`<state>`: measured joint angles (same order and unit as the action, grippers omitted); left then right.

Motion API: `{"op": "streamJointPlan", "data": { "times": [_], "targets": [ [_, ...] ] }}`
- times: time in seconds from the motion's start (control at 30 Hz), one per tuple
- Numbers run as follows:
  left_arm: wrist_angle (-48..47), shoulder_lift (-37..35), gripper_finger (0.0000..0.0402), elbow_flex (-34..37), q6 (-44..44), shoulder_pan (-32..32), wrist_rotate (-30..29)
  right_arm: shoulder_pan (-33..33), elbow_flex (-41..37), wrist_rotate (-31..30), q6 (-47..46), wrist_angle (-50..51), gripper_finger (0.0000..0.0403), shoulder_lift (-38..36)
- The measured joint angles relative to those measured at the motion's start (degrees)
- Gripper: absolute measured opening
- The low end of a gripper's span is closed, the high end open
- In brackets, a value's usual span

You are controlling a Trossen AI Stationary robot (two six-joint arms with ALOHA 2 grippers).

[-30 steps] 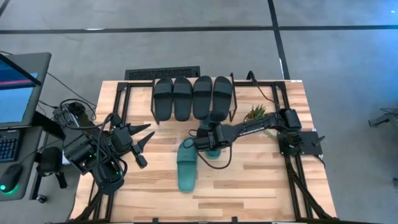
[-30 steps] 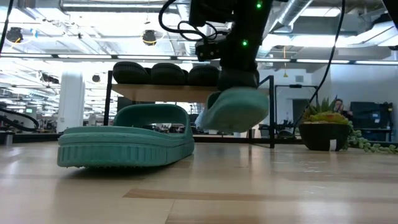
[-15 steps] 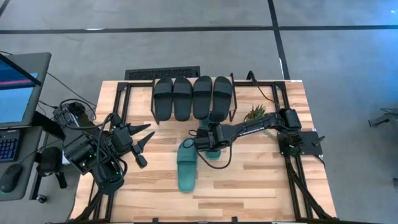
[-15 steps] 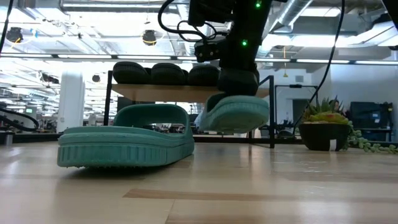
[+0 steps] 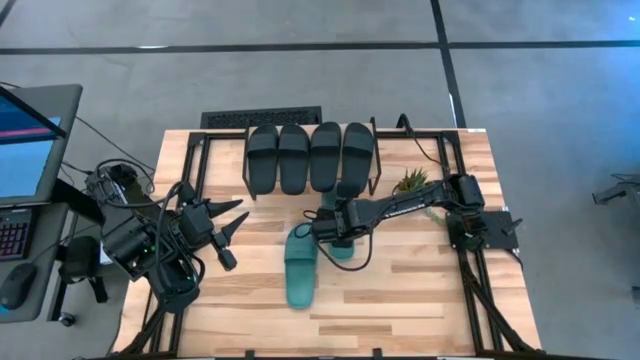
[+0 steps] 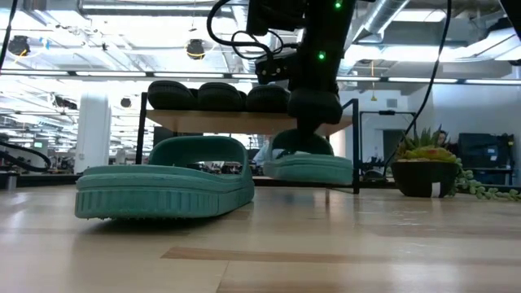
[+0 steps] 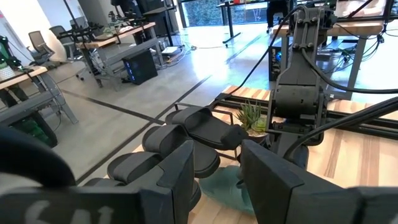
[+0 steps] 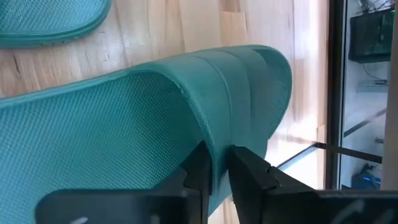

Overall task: Pick and place slides into the shelf
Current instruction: Put the green slipper under the shelf

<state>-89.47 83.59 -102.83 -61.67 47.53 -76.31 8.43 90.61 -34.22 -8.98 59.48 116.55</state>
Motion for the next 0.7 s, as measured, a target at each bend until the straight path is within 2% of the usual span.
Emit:
{"op": "streamJointPlan", "data": {
  "times": [0.37,0.7],
  "targets": [
    [0.0,0.0,0.0122,0.0,0.0,0.0,0.03,-1.4,0.0,7.0,-0.1,0.0,0.0057,0.0],
    [-0.02,0.0,0.0122,0.0,0.02,0.0,0.04,-1.33,2.25,7.15,0.47,0.5,0.0057,0.0]
  ]
}}
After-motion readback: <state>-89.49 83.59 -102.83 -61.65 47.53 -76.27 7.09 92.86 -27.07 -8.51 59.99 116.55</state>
